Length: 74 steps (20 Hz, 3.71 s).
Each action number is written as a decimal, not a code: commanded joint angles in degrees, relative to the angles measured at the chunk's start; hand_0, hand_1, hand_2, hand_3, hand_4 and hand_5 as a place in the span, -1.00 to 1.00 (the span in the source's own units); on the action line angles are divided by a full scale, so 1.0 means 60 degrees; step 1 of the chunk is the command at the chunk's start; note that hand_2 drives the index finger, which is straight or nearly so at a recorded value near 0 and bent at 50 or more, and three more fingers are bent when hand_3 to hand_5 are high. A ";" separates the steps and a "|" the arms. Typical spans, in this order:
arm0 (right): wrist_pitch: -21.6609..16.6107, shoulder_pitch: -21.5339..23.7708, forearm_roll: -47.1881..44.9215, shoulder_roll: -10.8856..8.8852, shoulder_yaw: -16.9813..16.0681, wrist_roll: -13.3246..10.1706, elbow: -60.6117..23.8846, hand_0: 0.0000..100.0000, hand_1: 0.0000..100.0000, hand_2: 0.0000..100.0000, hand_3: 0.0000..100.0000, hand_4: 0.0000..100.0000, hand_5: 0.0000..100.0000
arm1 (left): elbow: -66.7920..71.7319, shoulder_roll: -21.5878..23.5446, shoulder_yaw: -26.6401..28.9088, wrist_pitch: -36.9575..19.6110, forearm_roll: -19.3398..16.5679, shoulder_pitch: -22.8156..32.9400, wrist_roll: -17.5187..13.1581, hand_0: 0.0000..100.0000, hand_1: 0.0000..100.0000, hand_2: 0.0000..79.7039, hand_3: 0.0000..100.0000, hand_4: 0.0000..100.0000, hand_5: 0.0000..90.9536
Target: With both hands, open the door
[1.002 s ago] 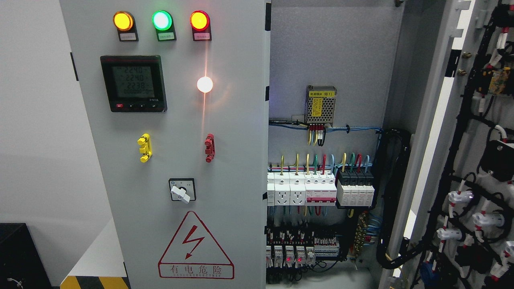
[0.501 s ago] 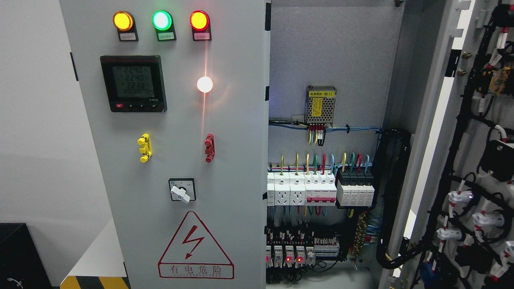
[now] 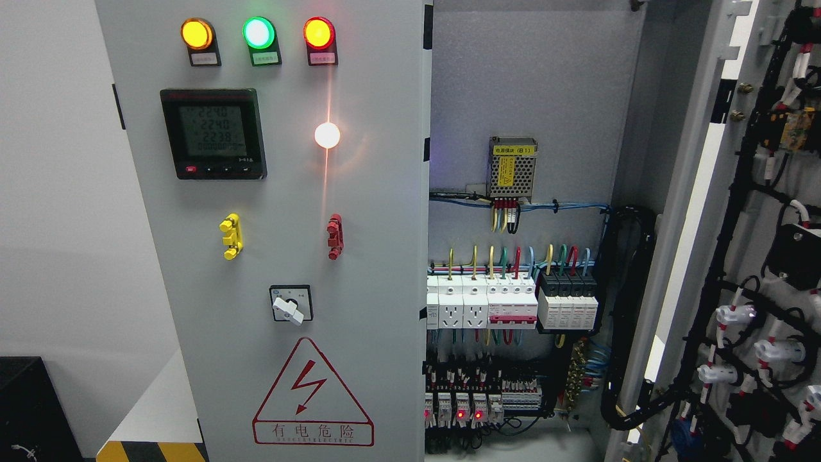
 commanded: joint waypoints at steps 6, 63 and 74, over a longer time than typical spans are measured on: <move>-0.0063 0.1775 0.0146 -0.0155 0.0352 -0.0002 -0.5781 -1.00 -1.00 -1.00 -1.00 -1.00 -1.00 | 0.2803 -0.1926 0.4871 0.0011 -0.3642 -0.0033 -0.0006 -1.00 -1.00 -1.00 -1.00 -1.00 -1.00; -0.3505 0.2233 -0.0043 -0.2383 0.2915 -0.0075 -1.8530 -1.00 -1.00 -1.00 -1.00 -1.00 -1.00 | 0.2789 -0.2395 0.5416 -0.0033 -0.3702 -0.0400 -0.0020 -1.00 -1.00 -1.00 -1.00 -1.00 -1.00; -0.0300 -0.0580 -0.0952 -0.0977 0.2930 -0.0104 -1.8354 -1.00 -1.00 -1.00 -1.00 -1.00 -1.00 | 0.2789 -0.2322 0.5093 -0.0003 -0.3702 -0.0400 -0.0020 -1.00 -1.00 -1.00 -1.00 -1.00 -1.00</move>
